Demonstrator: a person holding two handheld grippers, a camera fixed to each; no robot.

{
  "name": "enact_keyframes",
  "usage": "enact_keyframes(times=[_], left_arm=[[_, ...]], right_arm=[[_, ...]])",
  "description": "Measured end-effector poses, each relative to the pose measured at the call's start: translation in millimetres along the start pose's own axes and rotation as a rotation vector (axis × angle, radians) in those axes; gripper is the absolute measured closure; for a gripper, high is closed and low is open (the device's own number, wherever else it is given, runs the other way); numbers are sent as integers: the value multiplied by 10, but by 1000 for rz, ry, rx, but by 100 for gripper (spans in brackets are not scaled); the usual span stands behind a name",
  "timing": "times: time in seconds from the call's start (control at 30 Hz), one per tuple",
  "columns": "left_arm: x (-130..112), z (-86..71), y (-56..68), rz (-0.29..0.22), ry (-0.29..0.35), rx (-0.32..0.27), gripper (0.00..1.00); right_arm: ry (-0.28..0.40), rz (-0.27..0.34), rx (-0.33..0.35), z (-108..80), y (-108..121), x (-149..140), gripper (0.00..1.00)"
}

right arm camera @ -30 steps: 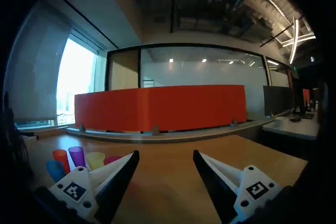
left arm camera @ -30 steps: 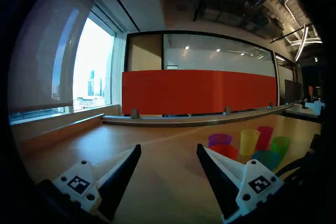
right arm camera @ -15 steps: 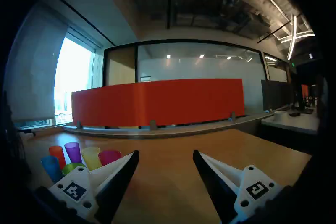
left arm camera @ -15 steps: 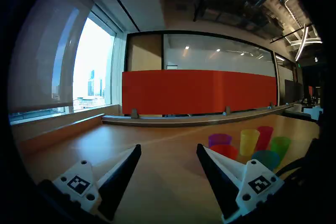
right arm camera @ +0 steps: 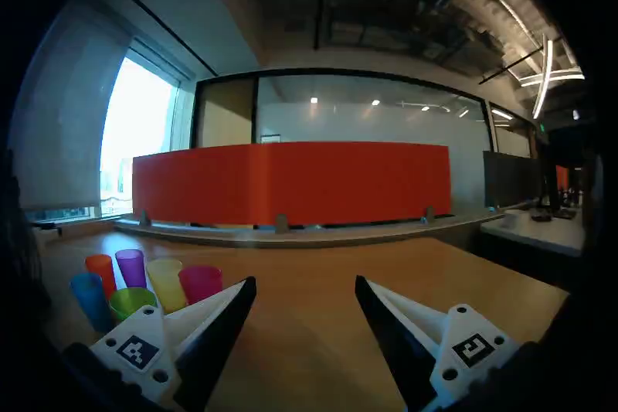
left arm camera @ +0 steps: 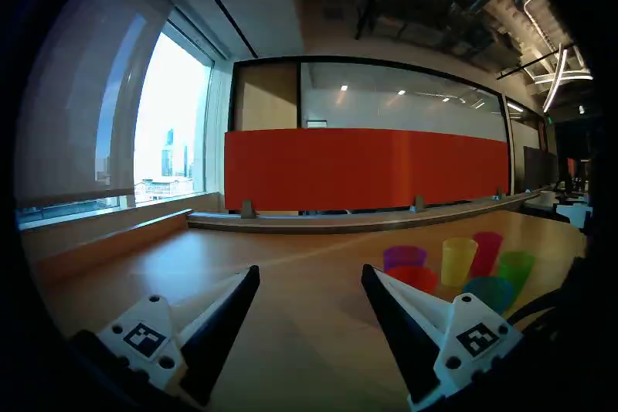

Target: Pour water

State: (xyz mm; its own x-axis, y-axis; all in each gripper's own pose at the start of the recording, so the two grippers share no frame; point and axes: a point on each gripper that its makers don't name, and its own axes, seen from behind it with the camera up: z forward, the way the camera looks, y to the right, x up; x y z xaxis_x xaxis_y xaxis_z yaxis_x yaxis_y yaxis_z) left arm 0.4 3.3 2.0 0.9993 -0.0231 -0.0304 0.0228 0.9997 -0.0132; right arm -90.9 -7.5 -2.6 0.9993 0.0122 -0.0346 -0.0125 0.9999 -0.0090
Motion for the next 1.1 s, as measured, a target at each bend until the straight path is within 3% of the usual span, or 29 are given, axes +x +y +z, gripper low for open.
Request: enact_keyframes(times=[1.1], left_arm=[[6, -5, 0, 0, 0, 0, 2]], right_arm=[[-9, -20, -11, 26, 4, -20, 1]])
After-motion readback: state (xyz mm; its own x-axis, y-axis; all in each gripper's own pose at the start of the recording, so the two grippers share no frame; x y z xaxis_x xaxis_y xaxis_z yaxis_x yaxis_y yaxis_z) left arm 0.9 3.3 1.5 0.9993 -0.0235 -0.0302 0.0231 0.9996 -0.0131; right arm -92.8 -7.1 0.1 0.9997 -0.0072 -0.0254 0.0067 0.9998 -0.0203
